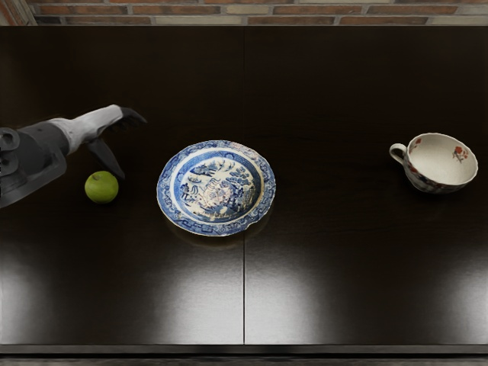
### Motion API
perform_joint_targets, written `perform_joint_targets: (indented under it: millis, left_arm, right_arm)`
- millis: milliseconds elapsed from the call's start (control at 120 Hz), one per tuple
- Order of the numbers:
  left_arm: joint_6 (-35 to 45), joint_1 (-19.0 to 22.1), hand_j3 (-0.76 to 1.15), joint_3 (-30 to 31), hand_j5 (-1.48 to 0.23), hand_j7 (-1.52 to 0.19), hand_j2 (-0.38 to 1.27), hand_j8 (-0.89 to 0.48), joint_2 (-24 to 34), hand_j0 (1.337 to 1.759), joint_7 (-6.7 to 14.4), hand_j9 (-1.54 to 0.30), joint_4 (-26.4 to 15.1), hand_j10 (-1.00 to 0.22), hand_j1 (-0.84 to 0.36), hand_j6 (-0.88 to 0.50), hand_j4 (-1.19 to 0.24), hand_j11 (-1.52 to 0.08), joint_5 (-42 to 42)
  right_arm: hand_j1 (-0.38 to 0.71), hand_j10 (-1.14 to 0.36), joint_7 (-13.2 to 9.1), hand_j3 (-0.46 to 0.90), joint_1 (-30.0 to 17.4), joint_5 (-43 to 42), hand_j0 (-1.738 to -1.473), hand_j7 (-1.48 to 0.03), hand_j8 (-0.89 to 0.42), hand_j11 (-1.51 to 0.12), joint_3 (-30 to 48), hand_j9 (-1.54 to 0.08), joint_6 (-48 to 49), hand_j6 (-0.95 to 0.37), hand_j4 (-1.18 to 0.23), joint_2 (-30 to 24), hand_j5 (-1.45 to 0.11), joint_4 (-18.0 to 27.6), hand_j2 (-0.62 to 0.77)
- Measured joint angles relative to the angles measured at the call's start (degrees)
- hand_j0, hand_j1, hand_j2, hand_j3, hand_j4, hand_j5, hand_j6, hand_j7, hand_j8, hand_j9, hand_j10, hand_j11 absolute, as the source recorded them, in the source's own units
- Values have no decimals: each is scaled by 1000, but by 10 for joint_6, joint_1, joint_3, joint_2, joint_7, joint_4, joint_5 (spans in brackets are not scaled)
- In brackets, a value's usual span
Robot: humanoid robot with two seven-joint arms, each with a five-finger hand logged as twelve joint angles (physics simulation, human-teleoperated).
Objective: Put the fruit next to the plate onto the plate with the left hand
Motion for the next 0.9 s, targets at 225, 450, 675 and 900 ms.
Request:
perform_joint_targets:
  millis: [225, 450, 675, 900]
  left_arm:
    - [67, 5, 0, 63, -414, -414, 66, -320, -3, 1658, 0, -413, -34, -320, -31, -320, -320, -413, 2]
    - [94, 27, 0, 80, -477, -477, 75, -368, -8, 1658, 0, -477, -32, -368, -89, -368, -368, -476, 7]
    - [106, 44, 0, 81, -515, -515, 81, -398, -25, 1658, -1, -515, -12, -397, -125, -398, -397, -515, 13]
    - [107, 52, 0, 81, -535, -535, 84, -413, -37, 1658, -1, -535, 5, -412, -143, -413, -412, -535, 19]
  right_arm:
    - [-312, -31, 0, 0, 0, 0, -1658, -40, -31, -40, 0, -40, 0, -31, -31, 0, -40, 0, -6]
    - [-312, -31, 0, 0, 0, 0, -1658, -40, -31, -40, 0, -40, 0, -31, -31, 0, -40, 0, -6]
    - [-312, -31, 0, 0, 0, 0, -1658, -40, -31, -40, 0, -40, 0, -31, -31, 0, -40, 0, -6]
    - [-312, -31, 0, 0, 0, 0, -1658, -40, -31, -40, 0, -40, 0, -31, -31, 0, -40, 0, -6]
